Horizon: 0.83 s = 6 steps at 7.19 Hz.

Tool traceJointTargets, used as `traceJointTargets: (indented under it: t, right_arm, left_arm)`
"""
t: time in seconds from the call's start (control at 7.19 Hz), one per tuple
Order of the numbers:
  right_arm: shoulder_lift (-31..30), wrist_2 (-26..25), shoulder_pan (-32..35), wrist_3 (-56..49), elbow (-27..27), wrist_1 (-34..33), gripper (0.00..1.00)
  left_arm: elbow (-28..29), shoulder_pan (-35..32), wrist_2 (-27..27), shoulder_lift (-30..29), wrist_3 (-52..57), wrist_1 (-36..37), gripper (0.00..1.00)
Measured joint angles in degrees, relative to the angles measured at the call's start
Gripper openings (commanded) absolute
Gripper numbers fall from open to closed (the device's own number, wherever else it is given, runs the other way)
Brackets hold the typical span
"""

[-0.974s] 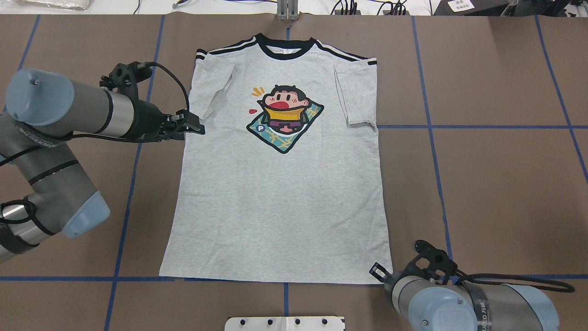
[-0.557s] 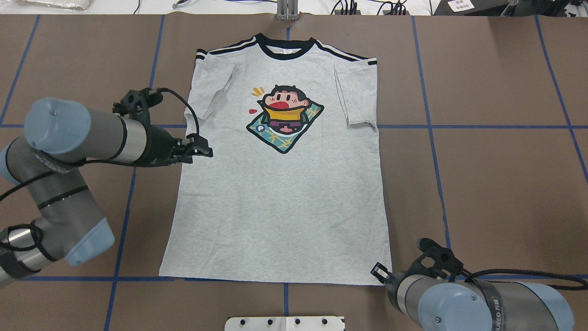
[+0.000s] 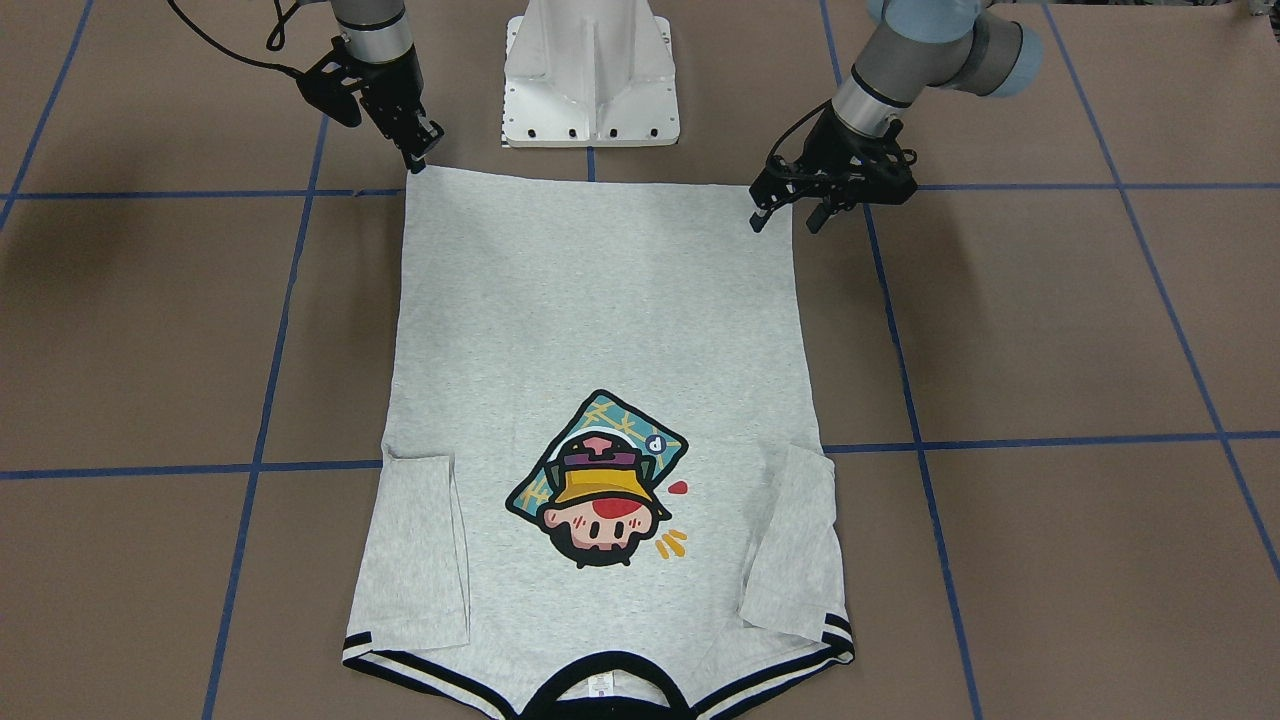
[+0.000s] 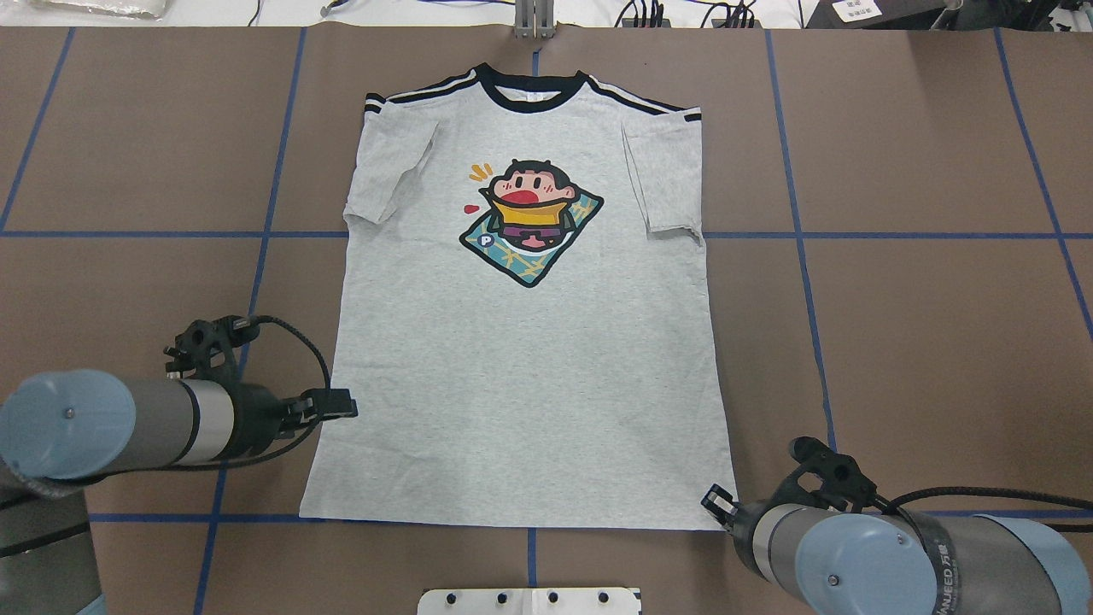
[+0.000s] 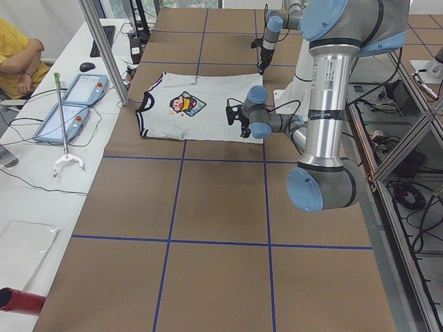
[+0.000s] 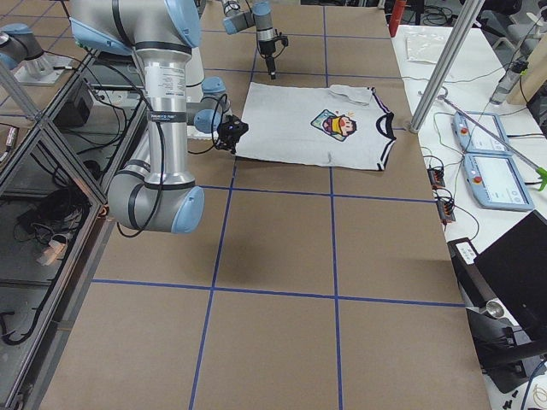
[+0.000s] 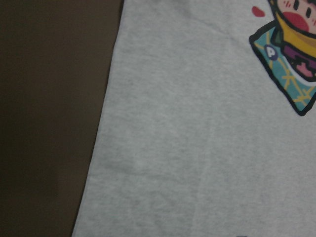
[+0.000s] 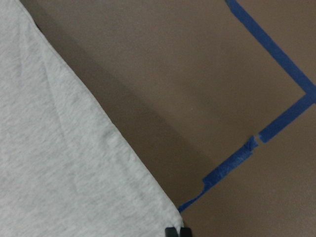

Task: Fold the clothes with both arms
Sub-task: 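Lower the left gripper to its hem corner while right gripper grasps the other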

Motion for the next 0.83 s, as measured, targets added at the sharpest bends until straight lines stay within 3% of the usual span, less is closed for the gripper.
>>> traceJointTargets:
  t: [0.83]
  right_arm:
    - [-0.2,0.2,0.0,0.1,0.4,0.0,0.0]
  left_arm:
    - [-0.7,9.5,2.8,2.7,-7.5,1.5,0.75]
